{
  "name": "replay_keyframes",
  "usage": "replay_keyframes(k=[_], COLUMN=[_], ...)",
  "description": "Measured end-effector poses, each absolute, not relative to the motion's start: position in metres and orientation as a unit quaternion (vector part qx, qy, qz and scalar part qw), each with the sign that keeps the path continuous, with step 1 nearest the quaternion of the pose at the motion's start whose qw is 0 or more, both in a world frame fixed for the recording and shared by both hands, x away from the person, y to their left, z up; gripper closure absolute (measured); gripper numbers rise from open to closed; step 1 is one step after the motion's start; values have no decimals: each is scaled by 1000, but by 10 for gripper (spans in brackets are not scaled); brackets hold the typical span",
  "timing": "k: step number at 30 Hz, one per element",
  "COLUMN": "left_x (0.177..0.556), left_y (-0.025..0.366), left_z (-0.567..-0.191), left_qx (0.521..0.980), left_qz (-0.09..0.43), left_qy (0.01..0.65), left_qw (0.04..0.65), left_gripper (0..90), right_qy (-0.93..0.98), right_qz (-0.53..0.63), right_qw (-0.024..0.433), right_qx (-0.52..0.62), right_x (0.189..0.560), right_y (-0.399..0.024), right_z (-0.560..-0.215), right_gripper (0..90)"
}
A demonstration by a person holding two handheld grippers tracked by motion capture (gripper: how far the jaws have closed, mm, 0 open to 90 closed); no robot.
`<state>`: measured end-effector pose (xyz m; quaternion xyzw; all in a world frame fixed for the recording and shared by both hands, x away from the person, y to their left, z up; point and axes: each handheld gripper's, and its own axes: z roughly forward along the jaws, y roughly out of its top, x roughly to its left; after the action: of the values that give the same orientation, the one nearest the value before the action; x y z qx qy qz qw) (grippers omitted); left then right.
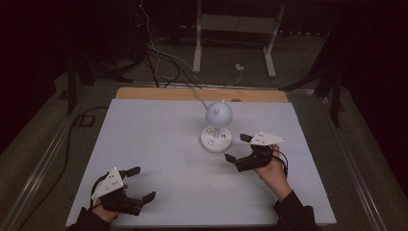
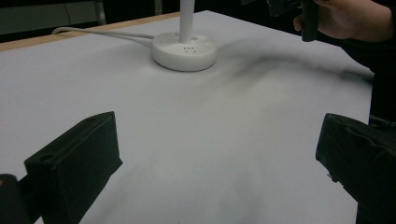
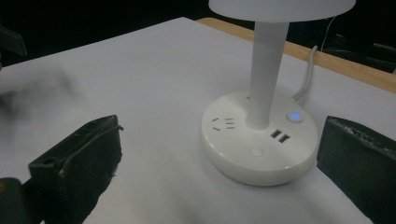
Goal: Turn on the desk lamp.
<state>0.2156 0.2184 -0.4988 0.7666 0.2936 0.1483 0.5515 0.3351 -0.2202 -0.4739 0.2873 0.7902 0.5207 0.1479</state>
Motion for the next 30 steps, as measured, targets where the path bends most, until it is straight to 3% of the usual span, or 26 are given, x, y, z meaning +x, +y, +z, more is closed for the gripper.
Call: replay_keyframes(k=[19, 24, 25, 28, 30], left_x=[216, 216, 216, 216, 216], left_y=[219, 219, 219, 219, 220], left_z=[-499, -499, -499, -499, -499], left_qx=[766, 767, 766, 766, 766], left_qz=[146, 144, 144, 143, 143], left_qy=[295, 295, 296, 297, 296], left_qw=[552, 552, 552, 551, 552], left_gripper=[3, 3, 3, 3, 3], right_qy=[799, 799, 799, 792, 792], right_qz=[493, 485, 475, 480, 473], right_qw=[159, 163, 177, 174, 183], right_qx=[306, 316, 323, 335, 340], right_x=[367, 371, 372, 374, 375], right_y=[-212, -210, -208, -207, -206], right_z=[-479, -480, -481, -483, -484], right_gripper=[8, 81, 141, 173, 258])
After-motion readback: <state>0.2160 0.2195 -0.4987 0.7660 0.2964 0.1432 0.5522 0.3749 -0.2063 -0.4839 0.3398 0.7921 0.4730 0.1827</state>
